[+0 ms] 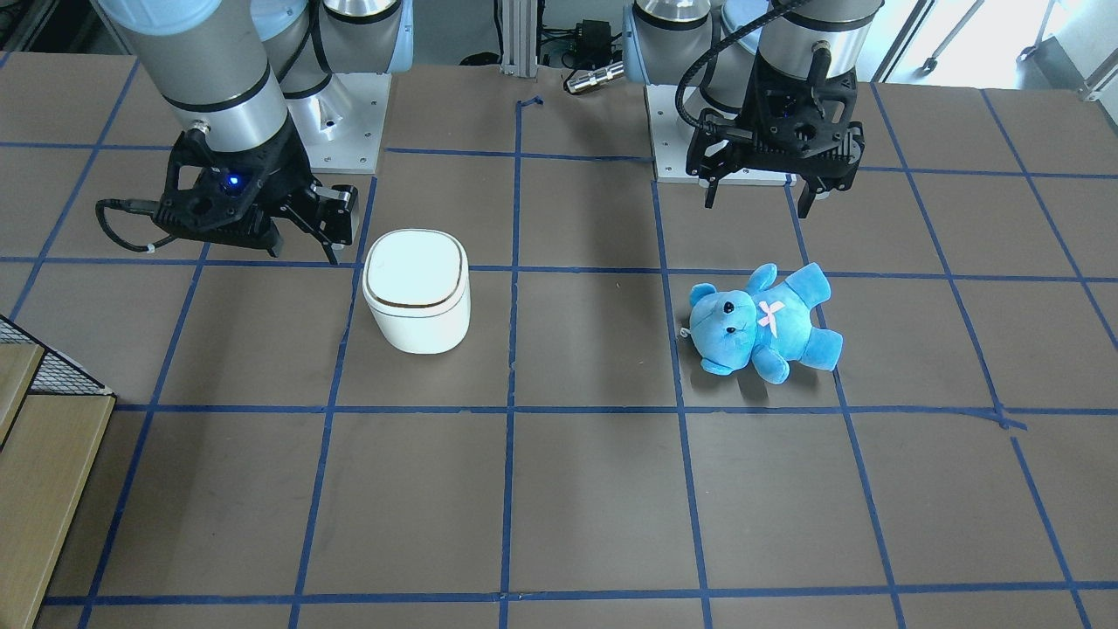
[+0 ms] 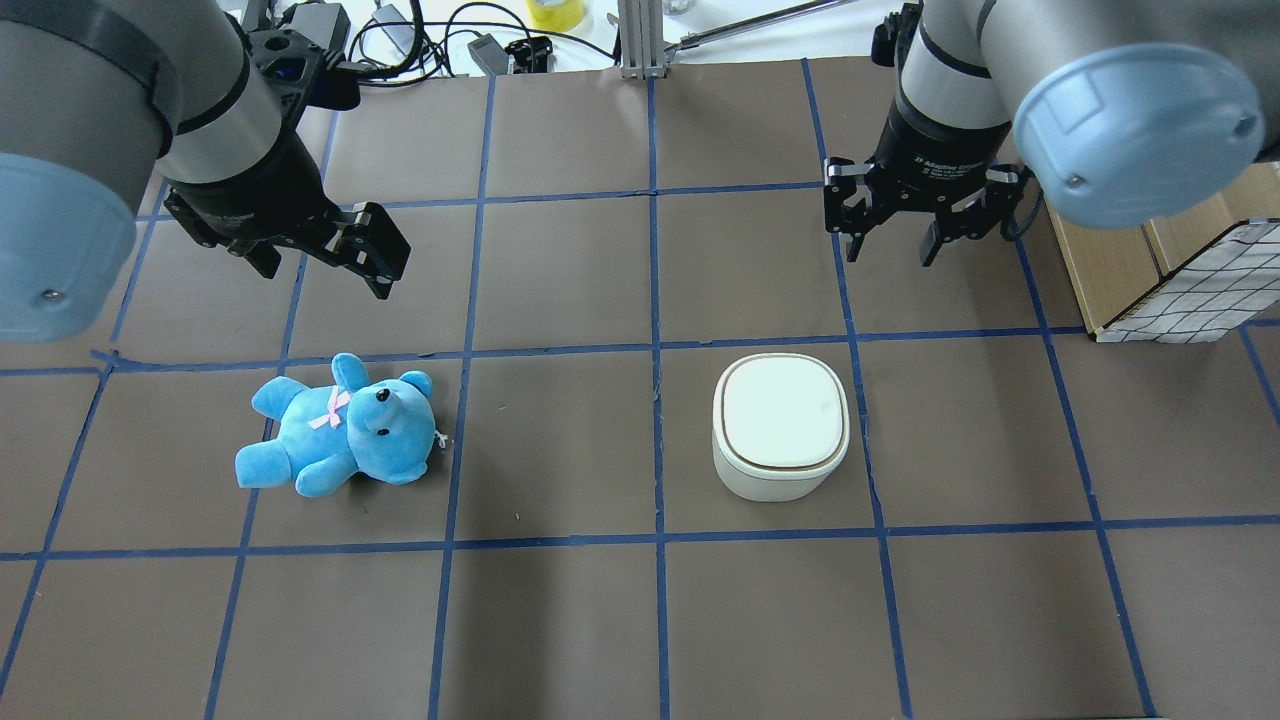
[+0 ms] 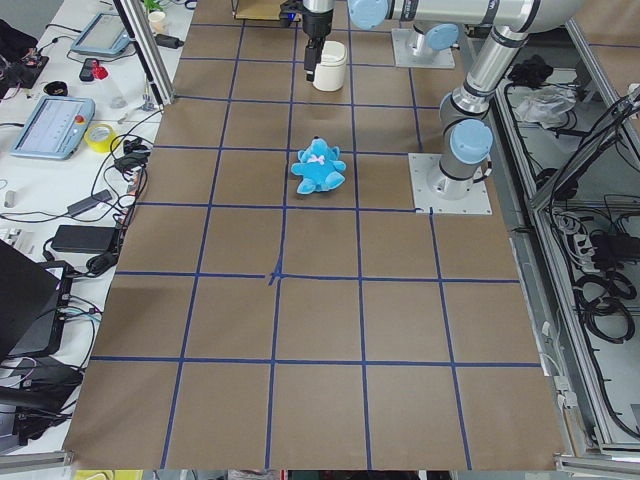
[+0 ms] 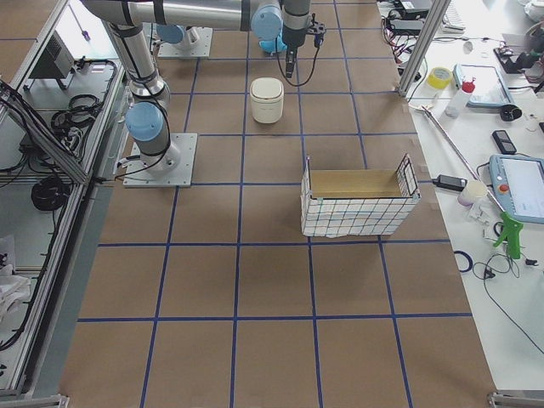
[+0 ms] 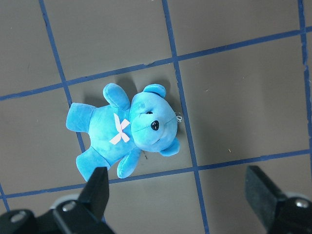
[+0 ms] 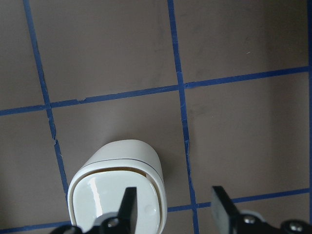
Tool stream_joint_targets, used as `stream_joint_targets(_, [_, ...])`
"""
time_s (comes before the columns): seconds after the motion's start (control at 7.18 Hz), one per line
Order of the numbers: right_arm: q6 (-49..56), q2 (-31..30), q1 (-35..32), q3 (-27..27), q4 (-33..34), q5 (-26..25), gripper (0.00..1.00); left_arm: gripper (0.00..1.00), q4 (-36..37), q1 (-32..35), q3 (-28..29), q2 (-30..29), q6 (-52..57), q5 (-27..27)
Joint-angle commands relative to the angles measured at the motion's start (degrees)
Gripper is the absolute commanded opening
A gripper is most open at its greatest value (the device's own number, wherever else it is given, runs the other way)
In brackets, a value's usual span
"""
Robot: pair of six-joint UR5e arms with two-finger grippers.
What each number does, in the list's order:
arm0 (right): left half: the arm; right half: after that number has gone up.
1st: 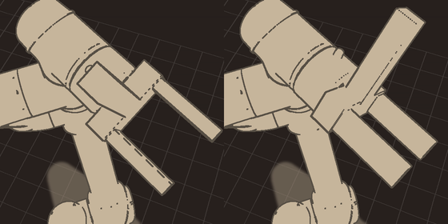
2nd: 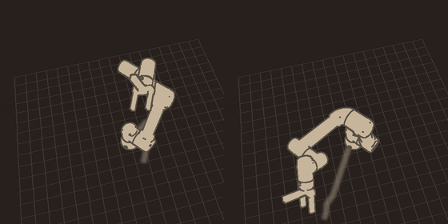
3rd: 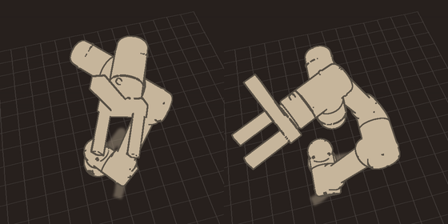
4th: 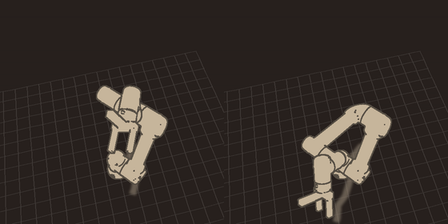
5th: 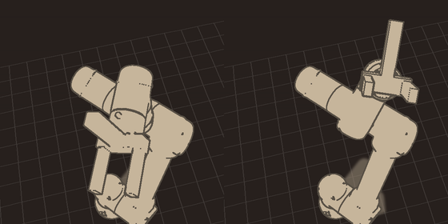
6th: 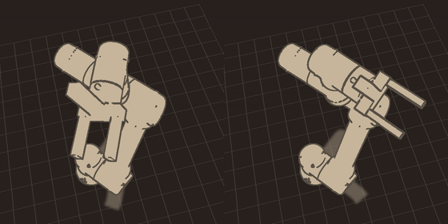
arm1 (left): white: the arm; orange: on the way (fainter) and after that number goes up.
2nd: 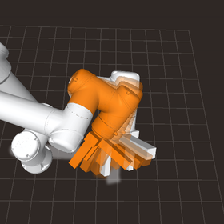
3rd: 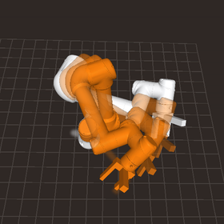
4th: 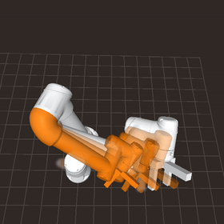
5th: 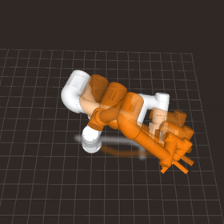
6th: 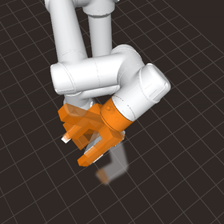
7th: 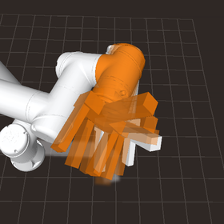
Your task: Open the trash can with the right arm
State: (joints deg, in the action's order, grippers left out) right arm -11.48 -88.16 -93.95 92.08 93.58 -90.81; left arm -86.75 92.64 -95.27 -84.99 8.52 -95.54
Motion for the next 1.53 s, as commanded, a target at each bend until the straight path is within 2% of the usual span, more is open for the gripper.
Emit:
stream_joint_targets(0.0, [0.1,-1.7,0.5,-0.5,-0.9,-0.6,1.00,1.00,0.0,0.0,0.0,0.0,0.0,0.0])
stream_joint_targets(0.97, [0.1,-2.1,1.3,-0.5,-2.3,0.1,1.00,1.00,0.0,0.0,0.0,0.0,0.0,0.0])
stream_joint_targets(1.39, [4.1,-2.5,1.4,-0.5,-4.2,-0.5,1.00,1.00,0.0,0.0,0.0,0.0,0.0,0.0])
